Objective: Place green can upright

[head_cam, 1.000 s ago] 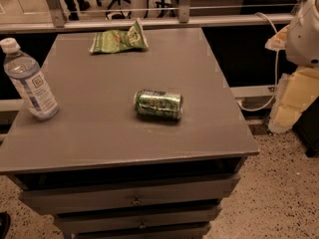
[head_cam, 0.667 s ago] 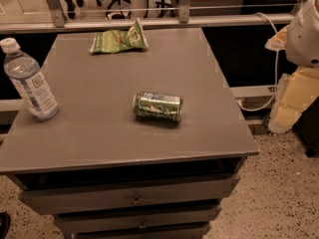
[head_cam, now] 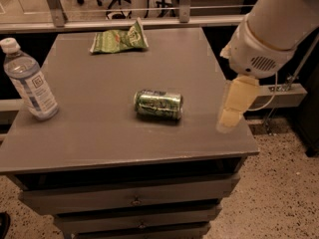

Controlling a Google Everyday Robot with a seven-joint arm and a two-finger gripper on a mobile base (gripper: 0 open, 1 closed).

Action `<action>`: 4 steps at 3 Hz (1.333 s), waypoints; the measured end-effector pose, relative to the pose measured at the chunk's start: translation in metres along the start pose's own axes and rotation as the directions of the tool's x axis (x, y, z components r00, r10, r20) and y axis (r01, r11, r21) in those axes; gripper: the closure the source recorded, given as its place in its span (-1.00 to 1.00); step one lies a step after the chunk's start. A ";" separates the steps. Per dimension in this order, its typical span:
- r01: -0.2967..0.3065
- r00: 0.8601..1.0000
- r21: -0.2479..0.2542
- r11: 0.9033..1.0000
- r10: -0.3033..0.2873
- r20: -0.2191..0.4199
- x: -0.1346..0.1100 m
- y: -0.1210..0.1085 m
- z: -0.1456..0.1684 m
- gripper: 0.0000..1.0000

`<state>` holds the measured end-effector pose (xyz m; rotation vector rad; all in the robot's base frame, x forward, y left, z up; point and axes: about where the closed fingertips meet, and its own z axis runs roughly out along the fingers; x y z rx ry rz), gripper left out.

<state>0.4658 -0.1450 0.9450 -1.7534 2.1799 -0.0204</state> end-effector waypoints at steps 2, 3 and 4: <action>-0.009 0.999 -0.035 0.999 0.011 0.050 -0.070 -0.016 0.068 -1.00; -0.015 0.998 -0.059 0.998 0.019 0.068 -0.095 -0.024 0.097 -1.00; -0.014 0.996 -0.077 0.997 0.020 0.081 -0.110 -0.027 0.113 -1.00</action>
Offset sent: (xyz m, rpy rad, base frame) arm 0.0693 0.1007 -0.0625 0.0899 0.0414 0.0006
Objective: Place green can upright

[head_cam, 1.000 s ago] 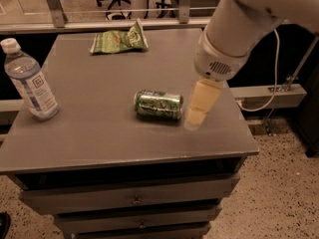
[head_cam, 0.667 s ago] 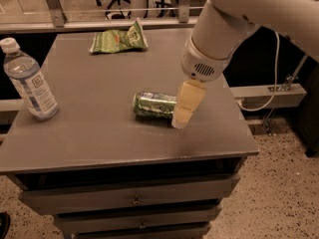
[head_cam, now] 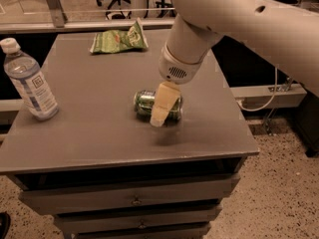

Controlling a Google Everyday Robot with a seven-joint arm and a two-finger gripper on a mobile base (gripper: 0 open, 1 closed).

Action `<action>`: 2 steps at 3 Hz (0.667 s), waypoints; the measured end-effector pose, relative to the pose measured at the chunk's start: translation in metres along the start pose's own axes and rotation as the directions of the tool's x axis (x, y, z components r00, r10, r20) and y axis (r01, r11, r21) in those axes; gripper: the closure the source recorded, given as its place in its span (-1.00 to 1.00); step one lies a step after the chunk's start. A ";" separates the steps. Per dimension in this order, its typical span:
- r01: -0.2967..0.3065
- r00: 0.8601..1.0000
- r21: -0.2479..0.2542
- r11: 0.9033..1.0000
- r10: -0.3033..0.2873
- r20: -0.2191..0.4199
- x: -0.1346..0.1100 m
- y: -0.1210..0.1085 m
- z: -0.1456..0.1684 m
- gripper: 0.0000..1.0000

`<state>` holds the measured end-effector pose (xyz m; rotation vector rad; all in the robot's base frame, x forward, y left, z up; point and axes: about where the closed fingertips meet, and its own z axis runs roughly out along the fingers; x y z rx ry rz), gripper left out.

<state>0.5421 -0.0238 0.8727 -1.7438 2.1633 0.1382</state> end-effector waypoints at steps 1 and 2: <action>0.001 1.000 -0.017 1.000 -0.001 0.007 -0.011 -0.002 0.018 -1.00; 0.001 1.000 -0.047 0.999 0.000 0.006 -0.022 0.001 0.036 -0.96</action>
Offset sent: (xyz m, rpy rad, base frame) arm 0.0149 0.0388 -0.0380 0.0228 0.0675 0.0108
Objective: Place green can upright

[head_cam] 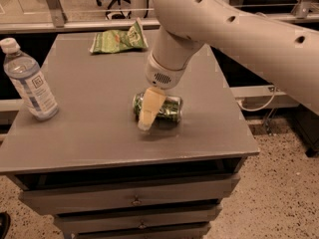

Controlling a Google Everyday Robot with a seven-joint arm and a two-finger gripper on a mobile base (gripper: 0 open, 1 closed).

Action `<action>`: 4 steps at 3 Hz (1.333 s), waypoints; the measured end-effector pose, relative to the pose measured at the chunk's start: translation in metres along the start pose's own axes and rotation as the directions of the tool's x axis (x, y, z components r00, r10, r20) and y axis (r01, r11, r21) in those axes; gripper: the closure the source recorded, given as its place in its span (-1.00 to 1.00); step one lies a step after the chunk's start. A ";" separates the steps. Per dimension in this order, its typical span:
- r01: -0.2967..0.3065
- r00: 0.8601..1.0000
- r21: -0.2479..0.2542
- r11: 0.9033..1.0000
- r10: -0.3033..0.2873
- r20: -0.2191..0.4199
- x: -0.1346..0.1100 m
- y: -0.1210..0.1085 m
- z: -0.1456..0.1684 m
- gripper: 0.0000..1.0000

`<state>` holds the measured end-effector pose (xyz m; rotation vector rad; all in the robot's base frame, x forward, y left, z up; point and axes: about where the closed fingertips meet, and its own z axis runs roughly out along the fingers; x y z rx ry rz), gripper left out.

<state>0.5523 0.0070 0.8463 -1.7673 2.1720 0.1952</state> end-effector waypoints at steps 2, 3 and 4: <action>0.001 1.000 -0.033 0.999 -0.002 -0.014 -0.018 0.007 0.009 0.11; -0.003 1.000 -0.039 0.999 0.002 -0.011 -0.021 0.006 0.003 0.56; -0.009 0.992 -0.037 0.999 0.013 0.123 -0.011 -0.021 -0.036 1.00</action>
Offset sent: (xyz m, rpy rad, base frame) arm -0.0008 0.0289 -0.0053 -0.0184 0.0576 0.0026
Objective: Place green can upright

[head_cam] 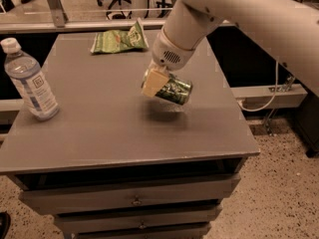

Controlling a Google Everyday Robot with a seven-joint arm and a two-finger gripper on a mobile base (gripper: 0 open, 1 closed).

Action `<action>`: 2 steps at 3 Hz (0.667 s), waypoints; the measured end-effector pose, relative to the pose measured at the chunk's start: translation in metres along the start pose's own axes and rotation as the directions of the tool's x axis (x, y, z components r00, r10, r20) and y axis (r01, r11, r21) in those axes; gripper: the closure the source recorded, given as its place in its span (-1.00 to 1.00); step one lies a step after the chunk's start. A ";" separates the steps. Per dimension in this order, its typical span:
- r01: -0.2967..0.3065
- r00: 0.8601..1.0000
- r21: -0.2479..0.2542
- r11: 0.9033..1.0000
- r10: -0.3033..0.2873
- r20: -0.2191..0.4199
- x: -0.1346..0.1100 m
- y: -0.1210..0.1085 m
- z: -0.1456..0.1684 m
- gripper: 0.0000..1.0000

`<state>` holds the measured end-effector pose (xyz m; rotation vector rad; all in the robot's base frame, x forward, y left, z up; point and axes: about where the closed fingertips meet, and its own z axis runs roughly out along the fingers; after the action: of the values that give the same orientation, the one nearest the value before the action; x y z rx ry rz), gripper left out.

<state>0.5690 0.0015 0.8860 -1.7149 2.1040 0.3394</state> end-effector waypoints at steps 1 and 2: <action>0.018 0.978 -0.009 1.000 -0.016 0.209 0.006 -0.022 -0.047 1.00; 0.040 0.911 -0.022 0.999 -0.027 0.411 0.010 -0.028 -0.074 1.00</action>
Offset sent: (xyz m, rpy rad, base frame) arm 0.0088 -0.0778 0.1031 0.6854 -0.1213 0.1130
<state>0.5826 -0.0455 0.9492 -1.5315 1.7674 0.6628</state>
